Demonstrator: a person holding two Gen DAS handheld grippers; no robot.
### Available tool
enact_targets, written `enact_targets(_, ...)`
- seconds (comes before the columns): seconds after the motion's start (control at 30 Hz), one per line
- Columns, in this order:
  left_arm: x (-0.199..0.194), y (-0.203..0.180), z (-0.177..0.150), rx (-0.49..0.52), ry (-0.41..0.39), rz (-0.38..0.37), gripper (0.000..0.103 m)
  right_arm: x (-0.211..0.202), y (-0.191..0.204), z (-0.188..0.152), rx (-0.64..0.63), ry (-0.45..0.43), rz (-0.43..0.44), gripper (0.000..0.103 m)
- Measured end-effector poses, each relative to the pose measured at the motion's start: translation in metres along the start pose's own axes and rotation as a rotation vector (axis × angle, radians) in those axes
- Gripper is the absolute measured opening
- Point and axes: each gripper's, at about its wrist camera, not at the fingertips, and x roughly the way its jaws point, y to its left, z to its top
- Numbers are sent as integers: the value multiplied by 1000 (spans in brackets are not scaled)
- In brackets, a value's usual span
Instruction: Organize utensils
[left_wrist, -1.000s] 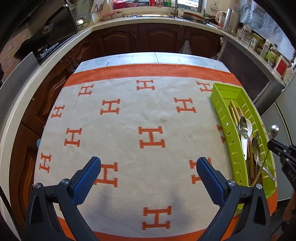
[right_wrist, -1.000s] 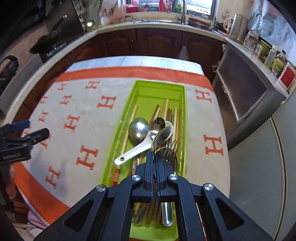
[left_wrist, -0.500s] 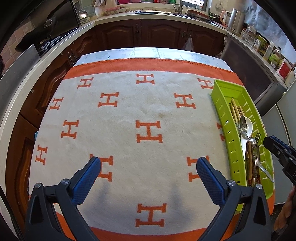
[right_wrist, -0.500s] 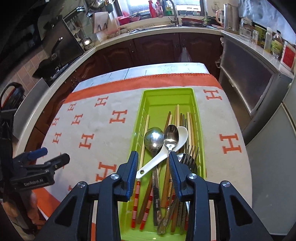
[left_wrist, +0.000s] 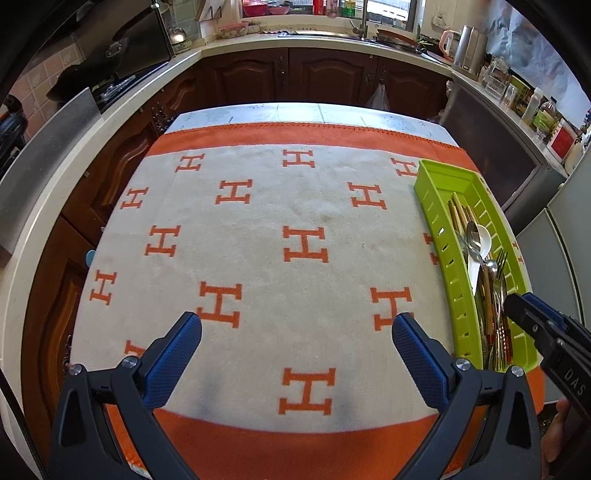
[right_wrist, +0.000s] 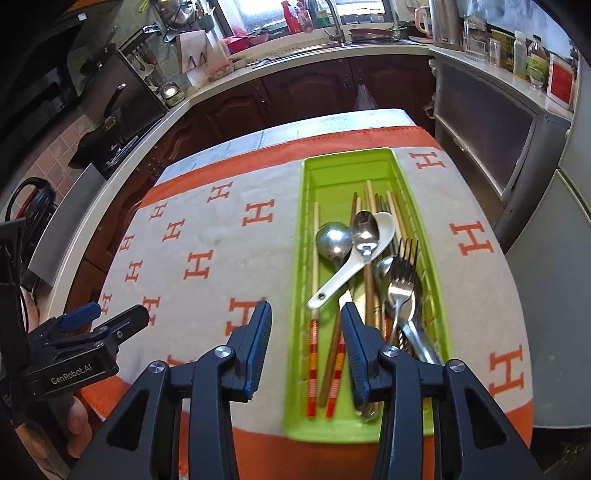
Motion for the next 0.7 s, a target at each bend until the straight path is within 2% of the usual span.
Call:
enact_targets(0.2, -39, 5, -9, 2, -58, 28, 102, -35, 28, -11, -9, -28, 25, 51)
enact_targets(0.3, -60, 2, -12, 22, -90, 50, 102, -57, 40, -12, -10, -52, 44, 60)
enact_targets(0.37, -73, 0, -14, 24, -114, 29, 102, -72, 47, -12, -1, -76, 53, 68)
enact_targets(0.43, -85, 0, -16, 26, -136, 2, 102, -87, 53, -12, 1, -99, 44, 69)
enact_targets(0.7, -106, -3, -19, 15, -172, -2, 102, -132, 70, -15, -32, -213, -5, 73)
